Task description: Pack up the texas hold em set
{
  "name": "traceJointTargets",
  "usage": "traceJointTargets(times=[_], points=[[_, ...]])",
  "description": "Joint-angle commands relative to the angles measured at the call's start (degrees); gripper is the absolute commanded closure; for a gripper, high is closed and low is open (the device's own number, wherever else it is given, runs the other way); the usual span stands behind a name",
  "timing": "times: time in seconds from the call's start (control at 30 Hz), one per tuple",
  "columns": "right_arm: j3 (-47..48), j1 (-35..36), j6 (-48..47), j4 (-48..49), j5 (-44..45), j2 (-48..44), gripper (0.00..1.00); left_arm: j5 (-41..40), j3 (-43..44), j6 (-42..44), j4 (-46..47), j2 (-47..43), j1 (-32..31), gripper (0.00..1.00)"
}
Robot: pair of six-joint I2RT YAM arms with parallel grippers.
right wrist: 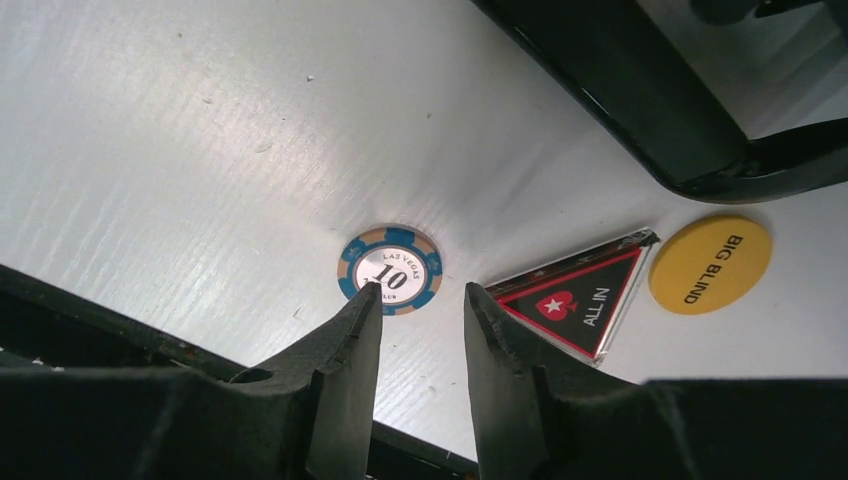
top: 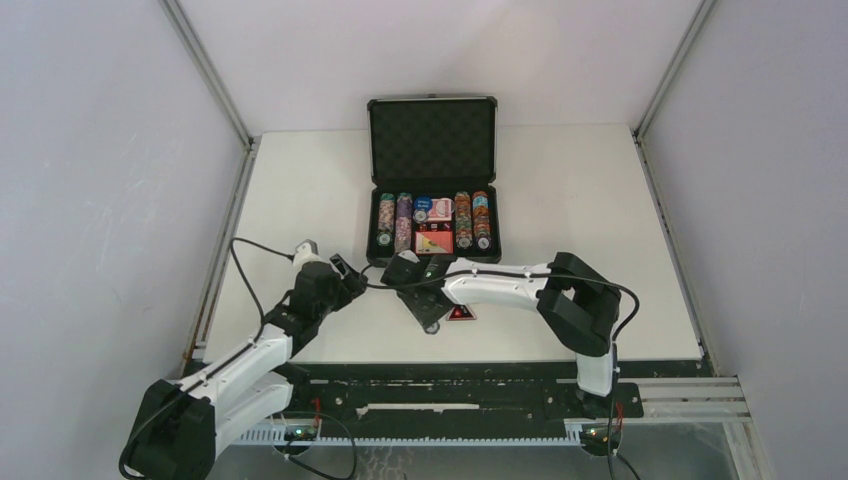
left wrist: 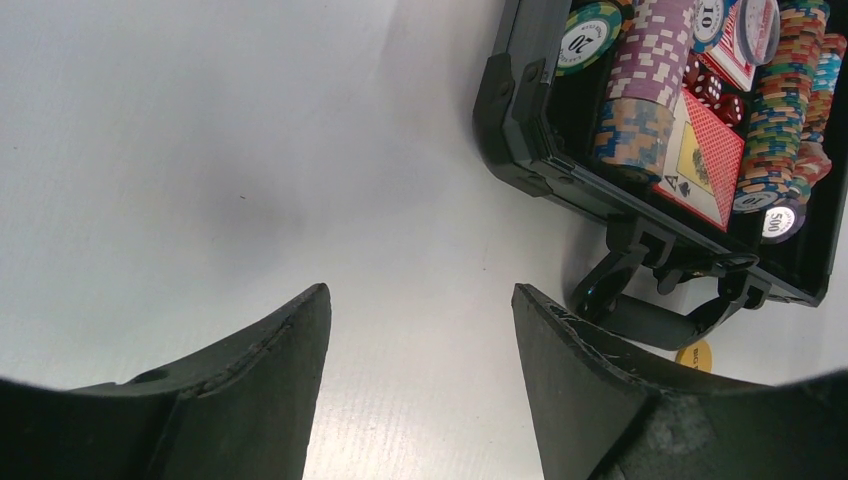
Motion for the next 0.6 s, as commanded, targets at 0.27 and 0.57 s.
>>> traceJointTargets(times=[0.27, 0.57], points=[[-0.5, -0.5, -1.0, 0.6, -0.4, -3.3, 0.30, 1.2, 2.2, 1.6, 2.5, -0.2, -0.5, 0.29], [-2.0, -0.1, -0.5, 4.3, -4.0, -1.0, 0.23, 1.2, 2.3, 1.6, 2.7, 0.6, -0.5, 0.29]])
